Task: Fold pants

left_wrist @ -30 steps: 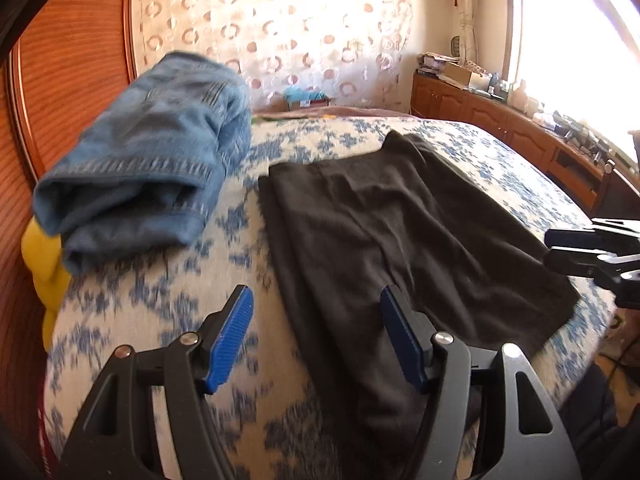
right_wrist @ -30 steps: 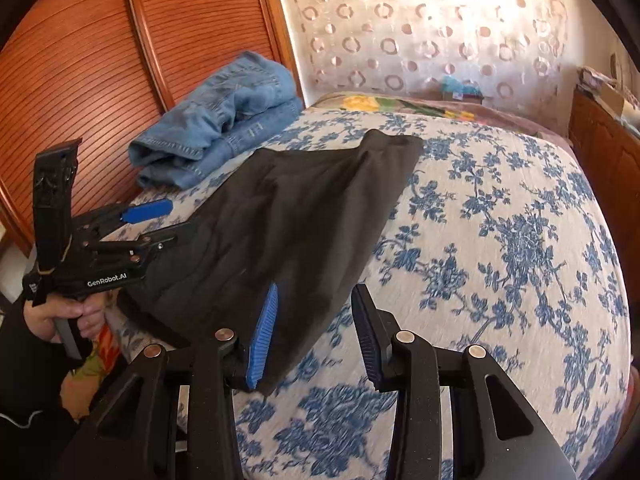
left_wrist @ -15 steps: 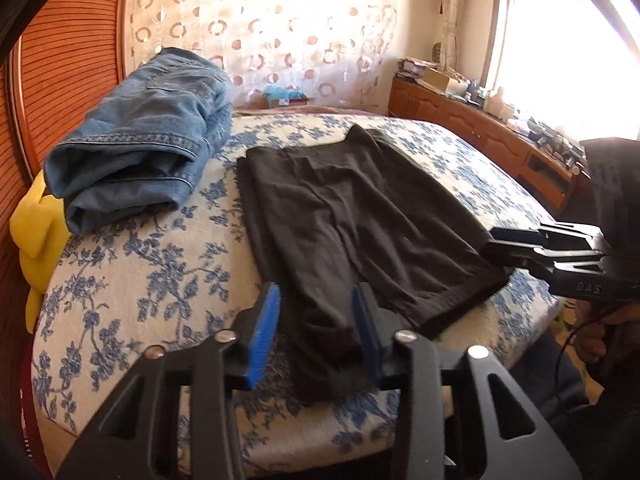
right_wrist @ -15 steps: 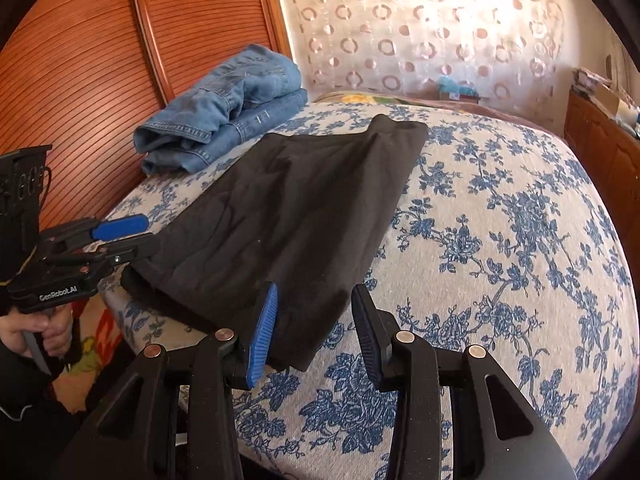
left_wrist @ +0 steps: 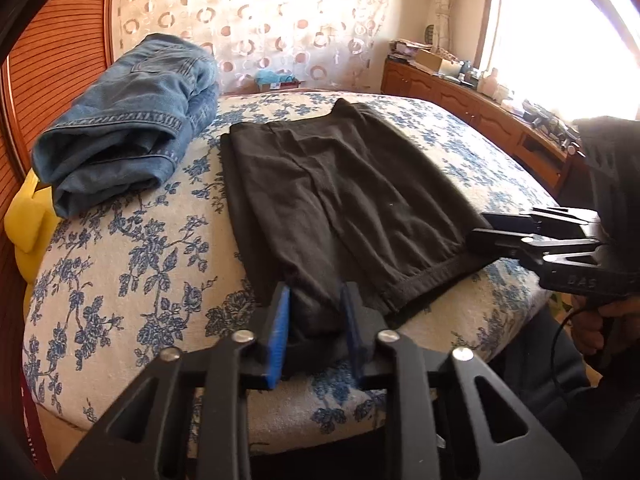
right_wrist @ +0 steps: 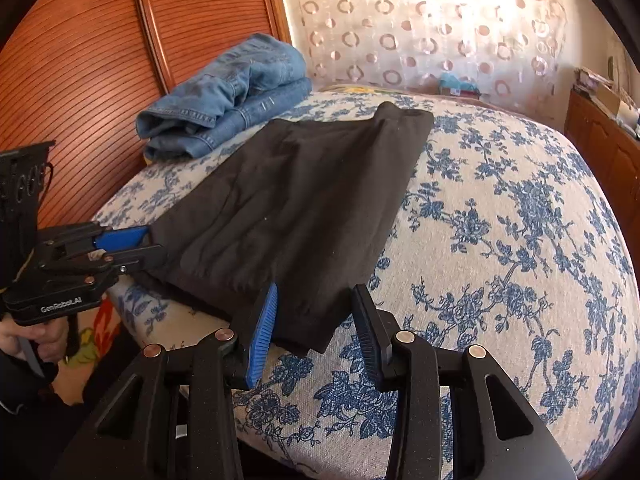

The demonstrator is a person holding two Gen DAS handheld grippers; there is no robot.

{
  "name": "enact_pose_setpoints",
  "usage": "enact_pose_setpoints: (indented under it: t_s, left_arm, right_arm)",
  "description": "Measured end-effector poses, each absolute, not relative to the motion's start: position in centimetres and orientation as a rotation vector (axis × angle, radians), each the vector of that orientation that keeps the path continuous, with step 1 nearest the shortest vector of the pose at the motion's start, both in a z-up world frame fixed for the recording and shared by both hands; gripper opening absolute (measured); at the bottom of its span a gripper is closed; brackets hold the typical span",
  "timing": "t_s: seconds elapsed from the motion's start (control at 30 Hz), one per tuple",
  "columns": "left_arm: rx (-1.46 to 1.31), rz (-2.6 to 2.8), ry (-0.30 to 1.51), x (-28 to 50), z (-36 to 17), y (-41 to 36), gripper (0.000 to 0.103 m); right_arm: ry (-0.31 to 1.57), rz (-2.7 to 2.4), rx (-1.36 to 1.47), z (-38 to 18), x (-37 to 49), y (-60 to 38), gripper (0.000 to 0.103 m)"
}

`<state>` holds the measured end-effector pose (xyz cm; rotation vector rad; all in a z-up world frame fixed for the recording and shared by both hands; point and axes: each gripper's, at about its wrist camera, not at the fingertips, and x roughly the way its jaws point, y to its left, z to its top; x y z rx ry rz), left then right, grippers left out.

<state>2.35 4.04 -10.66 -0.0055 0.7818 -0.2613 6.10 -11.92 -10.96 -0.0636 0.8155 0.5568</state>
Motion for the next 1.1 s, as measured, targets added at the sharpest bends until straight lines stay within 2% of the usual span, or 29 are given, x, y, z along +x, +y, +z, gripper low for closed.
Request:
enact_pose_setpoints:
  t_s: [0.13, 0.2, 0.47, 0.67, 0.73, 0.77, 0.87, 0.93, 1.1]
  left_arm:
    - [-0.008, -0.272, 0.752, 2.0, -9.9, 4.0, 0.006]
    - [-0.017, -0.282, 0.733, 1.6, -9.4, 4.1, 0.003]
    - [-0.026, -0.25, 0.766, 1.2, -9.7, 4.9, 0.002]
    - [-0.023, -0.218, 0.806, 1.6, -11.0, 5.2, 0.012]
    - [-0.012, -0.203, 0.807, 1.8, -10.9, 5.1, 0.026]
    - [-0.004, -0.187, 0.808, 1.9, -10.9, 5.1, 0.028]
    - [-0.015, -0.185, 0.809, 2.0, -11.1, 5.4, 0.031]
    - [-0.018, -0.176, 0.812, 2.1, -11.3, 5.7, 0.038]
    - [-0.047, -0.185, 0.818, 2.3, -11.5, 6.2, 0.041]
  right_arm:
    - [0.823, 0.554, -0.063, -11.3, 6.2, -11.9, 0.039]
    - [0.823, 0.554, -0.062, -11.3, 6.2, -12.0, 0.039]
    - [0.824, 0.557, -0.056, -11.3, 6.1, -12.1, 0.04]
    - [0.816, 0.569, -0.058, -11.1, 5.8, -11.9, 0.04]
    - [0.818, 0.578, -0.05, -11.1, 5.8, -12.0, 0.04]
    - [0.819, 0.58, -0.047, -11.0, 5.7, -12.2, 0.04]
    - [0.823, 0.59, -0.046, -11.0, 5.6, -12.1, 0.04]
    - [0.826, 0.594, -0.052, -11.1, 5.5, -12.0, 0.04]
    - [0.836, 0.6, -0.041, -11.3, 5.3, -12.1, 0.04]
